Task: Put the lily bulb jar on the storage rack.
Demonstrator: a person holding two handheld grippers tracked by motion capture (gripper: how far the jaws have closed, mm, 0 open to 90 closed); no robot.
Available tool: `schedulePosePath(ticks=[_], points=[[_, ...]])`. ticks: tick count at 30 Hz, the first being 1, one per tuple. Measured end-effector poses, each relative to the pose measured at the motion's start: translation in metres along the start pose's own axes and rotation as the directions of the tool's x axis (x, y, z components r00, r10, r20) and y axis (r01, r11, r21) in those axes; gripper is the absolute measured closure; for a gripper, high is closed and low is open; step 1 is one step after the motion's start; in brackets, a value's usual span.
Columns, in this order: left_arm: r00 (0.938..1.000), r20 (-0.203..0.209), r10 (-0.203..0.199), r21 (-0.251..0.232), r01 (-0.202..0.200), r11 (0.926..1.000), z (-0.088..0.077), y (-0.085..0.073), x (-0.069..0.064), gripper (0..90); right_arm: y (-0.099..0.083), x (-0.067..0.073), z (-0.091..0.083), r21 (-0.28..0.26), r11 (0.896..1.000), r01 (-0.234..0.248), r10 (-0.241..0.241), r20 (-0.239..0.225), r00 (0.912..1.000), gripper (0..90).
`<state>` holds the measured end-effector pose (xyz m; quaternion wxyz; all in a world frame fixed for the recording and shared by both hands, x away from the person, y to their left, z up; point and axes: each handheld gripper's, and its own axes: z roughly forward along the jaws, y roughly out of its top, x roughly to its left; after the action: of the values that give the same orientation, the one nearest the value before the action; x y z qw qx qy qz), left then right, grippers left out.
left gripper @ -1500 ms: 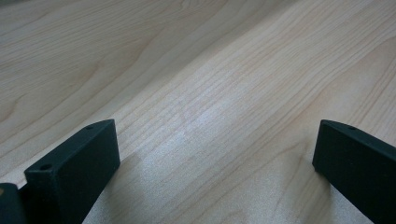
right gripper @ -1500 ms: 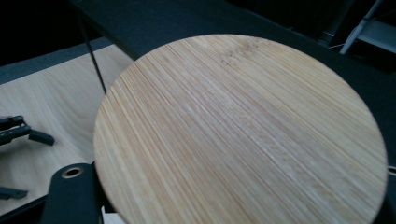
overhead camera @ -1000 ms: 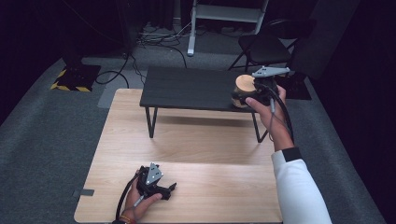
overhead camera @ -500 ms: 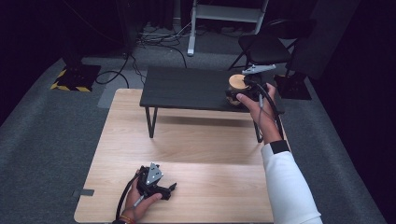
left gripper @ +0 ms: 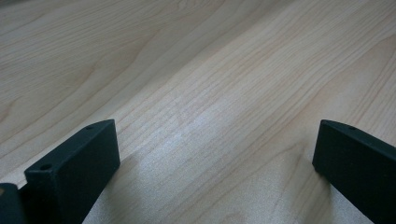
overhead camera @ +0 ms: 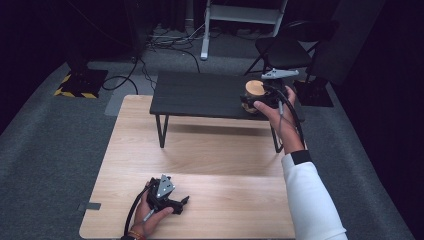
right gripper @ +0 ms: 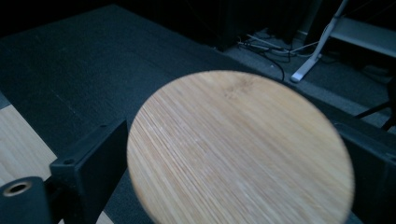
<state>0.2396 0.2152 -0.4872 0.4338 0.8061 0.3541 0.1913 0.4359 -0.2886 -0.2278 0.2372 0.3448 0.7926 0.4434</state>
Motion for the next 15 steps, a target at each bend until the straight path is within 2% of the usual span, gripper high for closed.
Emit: schedulePosePath(ticks=[3, 4, 7, 11, 12, 15], points=[[1.0, 0.0, 0.0, 0.0, 0.0, 1.0, 0.0, 0.0, 0.0, 0.5, -0.005, 0.0, -0.016, -0.053, 0.999, -0.003, 0.004, 0.017, 0.9999, 6.5], [1.0, 0.0, 0.0, 0.0, 0.0, 1.0, 0.0, 0.0, 0.0, 0.5, -0.005, 0.0, -0.016, -0.053, 0.999, -0.003, 0.004, 0.017, 0.9999, 6.5], [1.0, 0.0, 0.0, 0.0, 0.0, 1.0, 0.0, 0.0, 0.0, 0.5, -0.018, -0.004, -0.033, -0.105, 0.994, 0.007, -0.007, 0.004, 1.0, 6.4], [1.0, 0.0, 0.001, 0.0, -0.001, 1.0, 0.0, 0.0, 0.0, 0.5, -0.03, -0.003, -0.047, -0.128, 0.992, 0.007, -0.005, 0.011, 0.9999, 5.6], [1.0, 0.0, 0.001, 0.0, -0.001, 1.0, 0.0, 0.0, 0.0, 0.5, -0.041, 0.0, -0.057, -0.152, 0.988, 0.017, -0.015, 0.014, 0.9998, 5.6], [1.0, -0.001, 0.0, 0.0, 0.0, 1.0, 0.0, 0.0, 0.0, 0.5, -0.049, 0.002, -0.065, -0.156, 0.987, 0.031, -0.029, 0.016, 0.9994, 5.6]])
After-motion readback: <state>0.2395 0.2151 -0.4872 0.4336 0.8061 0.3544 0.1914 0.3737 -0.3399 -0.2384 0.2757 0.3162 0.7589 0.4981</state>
